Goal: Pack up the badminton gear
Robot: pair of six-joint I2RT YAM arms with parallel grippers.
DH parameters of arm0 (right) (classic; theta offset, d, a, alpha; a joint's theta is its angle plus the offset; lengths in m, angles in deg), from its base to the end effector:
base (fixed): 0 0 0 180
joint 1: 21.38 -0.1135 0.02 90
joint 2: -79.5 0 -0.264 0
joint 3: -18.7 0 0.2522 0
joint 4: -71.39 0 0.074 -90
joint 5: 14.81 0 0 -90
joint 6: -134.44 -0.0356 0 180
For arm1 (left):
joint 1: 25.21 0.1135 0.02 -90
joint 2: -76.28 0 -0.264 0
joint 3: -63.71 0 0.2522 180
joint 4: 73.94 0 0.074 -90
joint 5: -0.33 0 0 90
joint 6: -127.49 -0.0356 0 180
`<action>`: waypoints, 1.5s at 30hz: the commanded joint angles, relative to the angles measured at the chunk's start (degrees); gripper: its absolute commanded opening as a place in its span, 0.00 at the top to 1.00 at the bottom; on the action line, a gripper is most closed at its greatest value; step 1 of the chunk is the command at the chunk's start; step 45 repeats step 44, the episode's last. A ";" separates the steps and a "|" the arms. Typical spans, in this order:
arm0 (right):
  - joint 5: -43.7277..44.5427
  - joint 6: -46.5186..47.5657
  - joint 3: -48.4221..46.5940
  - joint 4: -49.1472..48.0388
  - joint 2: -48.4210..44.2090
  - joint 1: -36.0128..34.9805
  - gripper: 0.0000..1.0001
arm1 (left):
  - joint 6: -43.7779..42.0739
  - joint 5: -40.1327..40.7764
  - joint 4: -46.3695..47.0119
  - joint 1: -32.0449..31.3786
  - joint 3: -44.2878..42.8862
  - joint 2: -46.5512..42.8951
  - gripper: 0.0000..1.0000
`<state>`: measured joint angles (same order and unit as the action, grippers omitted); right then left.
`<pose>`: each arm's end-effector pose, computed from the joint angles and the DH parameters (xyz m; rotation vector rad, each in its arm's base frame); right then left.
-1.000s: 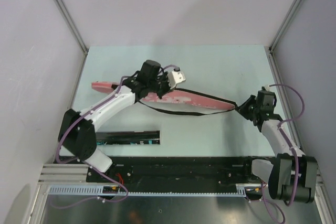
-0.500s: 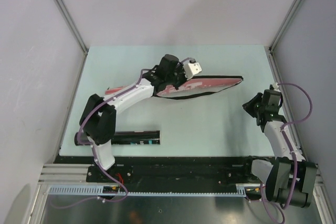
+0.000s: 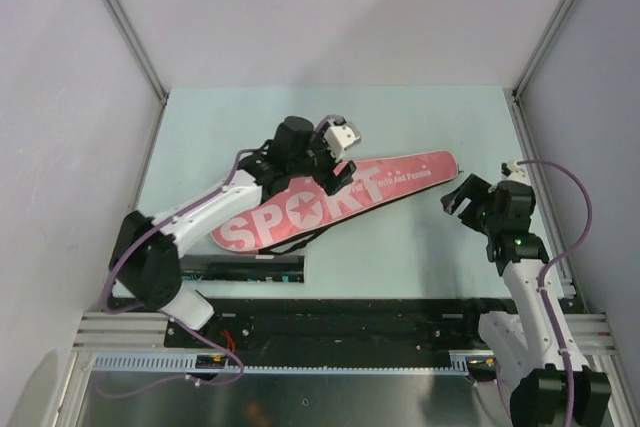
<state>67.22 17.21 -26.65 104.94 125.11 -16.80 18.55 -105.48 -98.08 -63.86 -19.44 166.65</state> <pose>0.1781 -0.0093 0.2402 0.5188 2.1161 0.3770 0.2785 -0.2351 0.2895 1.1706 1.7852 -0.4957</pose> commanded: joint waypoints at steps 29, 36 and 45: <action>23.61 5.25 -16.92 7.10 -2.71 -34.28 0.08 | 29.57 -7.30 14.94 5.96 11.73 -36.84 0.11; 27.56 6.65 -19.46 8.60 -4.90 -34.37 0.06 | 30.71 -2.21 15.03 6.22 12.70 -41.22 0.10; 30.99 12.10 -24.30 8.33 -15.61 -34.37 0.00 | 30.89 0.43 15.03 6.31 10.07 -48.79 0.06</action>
